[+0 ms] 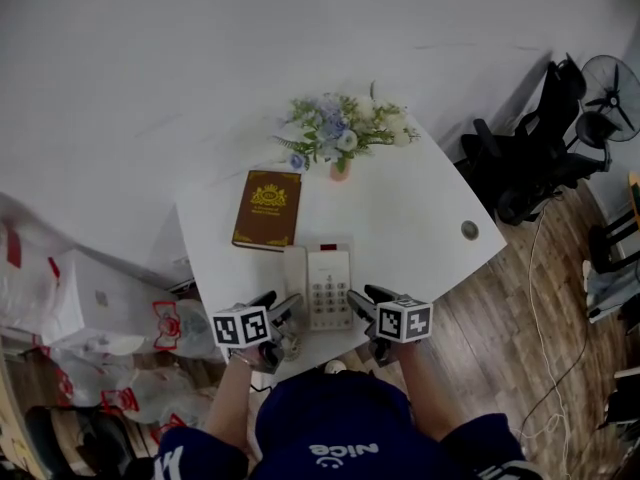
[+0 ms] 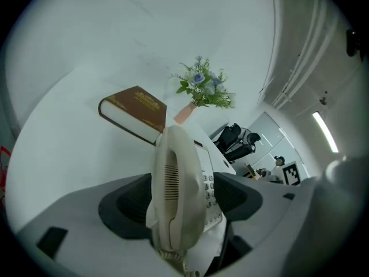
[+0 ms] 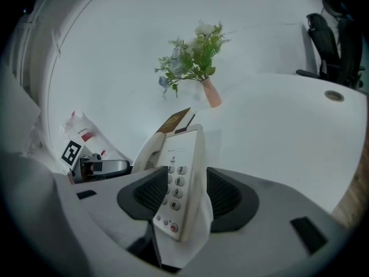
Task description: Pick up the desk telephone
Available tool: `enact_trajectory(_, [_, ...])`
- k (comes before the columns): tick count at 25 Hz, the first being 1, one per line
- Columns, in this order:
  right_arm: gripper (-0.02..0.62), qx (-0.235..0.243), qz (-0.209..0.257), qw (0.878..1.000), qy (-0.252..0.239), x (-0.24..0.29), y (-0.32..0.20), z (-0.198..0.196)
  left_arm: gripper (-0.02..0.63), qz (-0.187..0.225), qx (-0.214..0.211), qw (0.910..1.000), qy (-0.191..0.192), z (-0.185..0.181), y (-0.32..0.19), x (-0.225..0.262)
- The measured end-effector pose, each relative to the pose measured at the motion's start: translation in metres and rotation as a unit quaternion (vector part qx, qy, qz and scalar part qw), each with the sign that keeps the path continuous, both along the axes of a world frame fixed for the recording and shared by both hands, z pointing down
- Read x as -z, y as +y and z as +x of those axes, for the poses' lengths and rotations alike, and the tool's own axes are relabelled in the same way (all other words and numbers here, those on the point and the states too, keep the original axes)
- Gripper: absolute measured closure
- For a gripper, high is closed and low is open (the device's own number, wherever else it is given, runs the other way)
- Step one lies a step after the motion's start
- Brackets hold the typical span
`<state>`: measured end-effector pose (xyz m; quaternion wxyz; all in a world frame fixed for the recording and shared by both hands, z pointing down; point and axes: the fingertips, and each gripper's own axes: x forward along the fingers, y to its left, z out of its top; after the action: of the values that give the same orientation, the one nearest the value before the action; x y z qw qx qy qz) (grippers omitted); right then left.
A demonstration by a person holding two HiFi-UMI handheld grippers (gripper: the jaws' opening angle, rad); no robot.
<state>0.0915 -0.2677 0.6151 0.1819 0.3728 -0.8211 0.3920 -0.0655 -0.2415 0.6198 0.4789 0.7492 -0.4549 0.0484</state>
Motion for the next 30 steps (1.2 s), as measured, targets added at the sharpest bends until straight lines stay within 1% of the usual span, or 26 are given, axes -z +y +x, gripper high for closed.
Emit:
enact_trajectory(2, [0.385, -0.007, -0.008, 1.0, -0.017, -0.004, -0.007, -0.001, 0.269, -0.013, -0.02, 0.9995, 0.021, 0.007, -0.004, -0.008])
enact_trajectory(5, [0.385, -0.018, -0.024, 0.999, -0.039, -0.008, -0.017, -0.004, 0.262, -0.024, -0.028, 0.9991, 0.022, 0.008, -0.011, -0.019])
enact_trajectory(7, [0.383, -0.027, -0.032, 0.998, -0.039, -0.012, -0.023, -0.003, 0.258, -0.03, -0.037, 0.9984, 0.031, 0.008, -0.015, -0.023])
enact_trajectory(10, [0.383, -0.046, -0.049, 0.996, -0.057, -0.017, -0.029, -0.001, 0.256, -0.046, -0.057, 0.995, 0.069, 0.013, -0.016, -0.025])
enact_trajectory(12, [0.377, -0.039, -0.061, 0.995, -0.068, -0.022, -0.029, -0.006, 0.256, -0.046, -0.065, 0.9931, 0.086, 0.014, -0.019, -0.024])
enact_trajectory(15, [0.368, -0.026, -0.079, 0.994, -0.073, -0.03, -0.03, -0.01, 0.256, -0.037, -0.057, 0.9906, 0.119, 0.014, -0.031, -0.02])
enact_trajectory(18, [0.36, -0.027, -0.109, 0.988, -0.107, -0.036, -0.033, -0.012, 0.241, -0.038, -0.065, 0.9863, 0.146, 0.016, -0.036, -0.021])
enact_trajectory(23, [0.351, -0.021, -0.15, 0.977, -0.153, -0.041, -0.034, -0.019, 0.234, -0.047, -0.089, 0.983, 0.154, 0.018, -0.037, -0.023])
enact_trajectory(28, [0.351, -0.017, -0.174, 0.971, -0.164, -0.042, -0.033, -0.029, 0.233, -0.077, -0.12, 0.9798, 0.14, 0.021, -0.036, -0.025])
enact_trajectory(30, [0.353, -0.02, -0.185, 0.967, -0.173, -0.043, -0.033, -0.03, 0.23, -0.088, -0.131, 0.9774, 0.141, 0.023, -0.036, -0.026])
